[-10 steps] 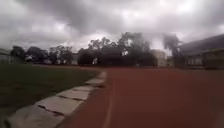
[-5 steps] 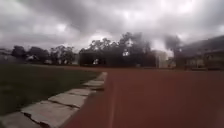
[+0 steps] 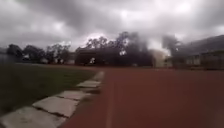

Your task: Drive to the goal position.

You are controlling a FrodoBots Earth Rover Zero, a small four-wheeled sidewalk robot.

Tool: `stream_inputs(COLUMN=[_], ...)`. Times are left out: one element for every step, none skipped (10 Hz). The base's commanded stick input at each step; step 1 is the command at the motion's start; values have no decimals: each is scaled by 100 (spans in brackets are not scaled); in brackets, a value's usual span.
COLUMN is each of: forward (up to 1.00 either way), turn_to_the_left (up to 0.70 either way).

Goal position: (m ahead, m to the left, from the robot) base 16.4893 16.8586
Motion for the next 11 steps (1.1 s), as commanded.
stream_inputs(forward=[70, 70, 70, 70, 70, 70, 70, 70, 70, 70, 70], turn_to_the_left=[0, 0, -35, -35, -14, -31, 0, 0, -9, -25, -29])
